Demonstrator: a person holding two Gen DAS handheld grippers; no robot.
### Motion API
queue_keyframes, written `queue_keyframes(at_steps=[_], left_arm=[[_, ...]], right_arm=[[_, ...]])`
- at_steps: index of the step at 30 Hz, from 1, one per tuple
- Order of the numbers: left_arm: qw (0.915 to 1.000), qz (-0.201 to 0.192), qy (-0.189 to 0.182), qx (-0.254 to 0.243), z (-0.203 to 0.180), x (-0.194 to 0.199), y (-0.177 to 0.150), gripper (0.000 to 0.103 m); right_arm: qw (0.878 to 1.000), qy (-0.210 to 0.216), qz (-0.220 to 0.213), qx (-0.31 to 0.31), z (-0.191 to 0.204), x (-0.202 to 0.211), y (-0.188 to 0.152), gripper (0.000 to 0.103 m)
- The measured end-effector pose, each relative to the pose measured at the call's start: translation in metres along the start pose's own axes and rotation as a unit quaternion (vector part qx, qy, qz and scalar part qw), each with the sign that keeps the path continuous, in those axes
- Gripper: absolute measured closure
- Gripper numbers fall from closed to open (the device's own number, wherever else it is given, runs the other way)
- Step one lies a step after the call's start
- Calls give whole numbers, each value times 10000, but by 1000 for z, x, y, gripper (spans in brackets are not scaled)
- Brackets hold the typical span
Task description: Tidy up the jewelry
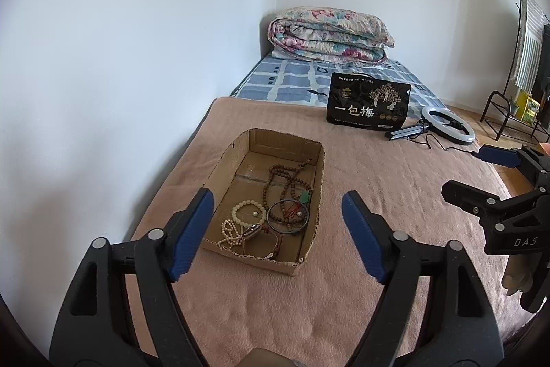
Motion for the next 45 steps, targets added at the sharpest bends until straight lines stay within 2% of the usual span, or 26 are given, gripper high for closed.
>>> queue_keyframes(at_steps=[4, 13, 15, 19, 24, 28, 34, 45], left_arm=[[9998, -158, 90, -127, -6, 15, -2, 18], [9996, -134, 83, -237, -24, 20, -8, 17], [9995, -176, 77, -235, -27, 22, -9, 0], [9995, -262, 79, -163, -31, 25, -10, 0], [9999, -52, 36, -128, -36, 15, -13, 0], [9998, -39, 135, -171, -40, 12, -12, 0], [9999, 40, 62, -98, -43, 4, -12, 0], [9995, 189, 151, -193, -47, -5, -17, 0]], right_arm=[[9998, -80, -76, 135, -5, 10, -12, 0], [9997, -151, -77, 150, -19, 22, -32, 0], [9998, -174, -84, 111, -22, 25, -36, 0], [9997, -220, -138, -5, -28, 26, -41, 0], [9993, -282, -194, -138, -36, 21, -45, 0], [9988, -390, -264, -144, -41, 16, -48, 0], [9989, -393, -227, -140, -43, 11, -49, 0], [9991, -382, -95, -167, -50, 3, -54, 0]])
Point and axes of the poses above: each gripper's, at about its wrist camera, not at the fingertips, and x roughly against the way its jaws point, z to its left, y to its top, the point moved 5 cm from there along -x, roughly the way its jaws point, and after that the axes turned 14 degrees about -x, right-handed, at the moved point
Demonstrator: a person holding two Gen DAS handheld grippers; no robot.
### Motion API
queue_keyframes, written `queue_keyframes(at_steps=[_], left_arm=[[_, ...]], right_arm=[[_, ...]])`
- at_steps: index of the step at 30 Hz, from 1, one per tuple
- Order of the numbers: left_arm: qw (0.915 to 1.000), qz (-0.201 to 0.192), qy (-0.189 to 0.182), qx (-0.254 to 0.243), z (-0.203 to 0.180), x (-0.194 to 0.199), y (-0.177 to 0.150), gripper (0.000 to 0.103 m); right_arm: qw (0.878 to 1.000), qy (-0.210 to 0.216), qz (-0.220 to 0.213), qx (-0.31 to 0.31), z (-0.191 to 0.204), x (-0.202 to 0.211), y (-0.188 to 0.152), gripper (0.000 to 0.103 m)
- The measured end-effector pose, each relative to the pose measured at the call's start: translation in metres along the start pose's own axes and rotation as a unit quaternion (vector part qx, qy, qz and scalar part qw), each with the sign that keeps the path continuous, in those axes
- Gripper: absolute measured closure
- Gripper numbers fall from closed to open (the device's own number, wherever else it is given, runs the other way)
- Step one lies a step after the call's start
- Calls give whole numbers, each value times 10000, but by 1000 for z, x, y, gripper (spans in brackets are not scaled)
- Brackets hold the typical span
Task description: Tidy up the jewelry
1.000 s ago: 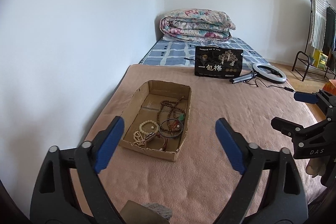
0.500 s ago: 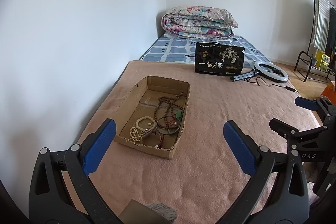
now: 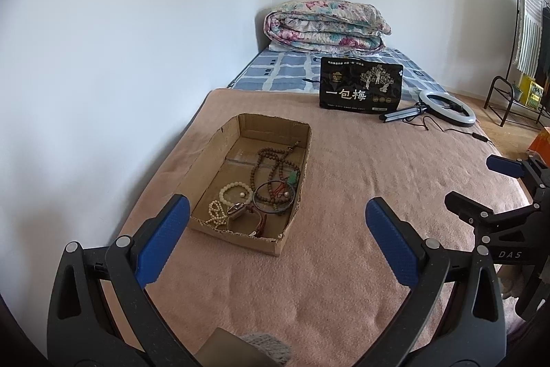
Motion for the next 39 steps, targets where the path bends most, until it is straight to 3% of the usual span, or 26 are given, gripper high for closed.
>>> queue_keyframes(at_steps=[39], left_arm=[[10000, 3, 29, 25, 2, -1, -1, 0]], right_arm=[[10000, -10, 79, 4, -3, -2, -5, 0]])
Point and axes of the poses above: each gripper's, at about its wrist camera, not at the fingertips, and x roughly against the way its jaws point, z to its left, y to its top, the point moved 5 cm from there along -x, roughly the way its jaws point, and after that the axes turned 14 degrees about -x, right-handed, at the moved point
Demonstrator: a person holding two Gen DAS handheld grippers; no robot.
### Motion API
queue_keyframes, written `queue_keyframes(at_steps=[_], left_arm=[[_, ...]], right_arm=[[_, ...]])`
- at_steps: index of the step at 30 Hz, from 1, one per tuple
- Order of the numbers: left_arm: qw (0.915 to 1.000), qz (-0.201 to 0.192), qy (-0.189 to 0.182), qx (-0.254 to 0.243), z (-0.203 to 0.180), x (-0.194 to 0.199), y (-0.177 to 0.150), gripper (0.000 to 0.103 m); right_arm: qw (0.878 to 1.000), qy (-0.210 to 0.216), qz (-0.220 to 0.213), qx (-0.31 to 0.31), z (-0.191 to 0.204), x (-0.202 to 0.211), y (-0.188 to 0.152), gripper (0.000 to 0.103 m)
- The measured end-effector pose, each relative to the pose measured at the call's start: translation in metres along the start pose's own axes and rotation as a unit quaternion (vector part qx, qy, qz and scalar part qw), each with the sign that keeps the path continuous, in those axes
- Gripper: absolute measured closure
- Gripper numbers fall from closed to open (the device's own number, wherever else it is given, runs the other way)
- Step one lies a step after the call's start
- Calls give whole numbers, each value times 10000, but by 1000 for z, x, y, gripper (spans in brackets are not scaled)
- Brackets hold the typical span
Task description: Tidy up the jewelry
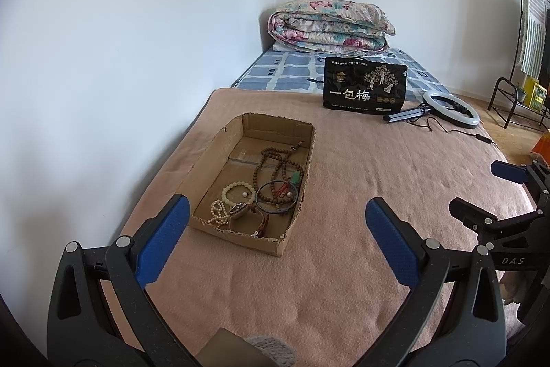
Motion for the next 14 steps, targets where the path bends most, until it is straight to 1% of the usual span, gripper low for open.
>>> queue_keyframes(at_steps=[14], left_arm=[[9999, -35, 35, 100, 5, 1, 0, 0]], right_arm=[[10000, -20, 7, -36, -1, 1, 0, 0]])
Point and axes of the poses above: each gripper's, at about its wrist camera, not at the fingertips, and x roughly against the way its jaws point, z to its left, y to its top, the point moved 5 cm from there along -x, roughly the way its jaws point, and after that the axes turned 14 degrees about -x, right-handed, at the moved point
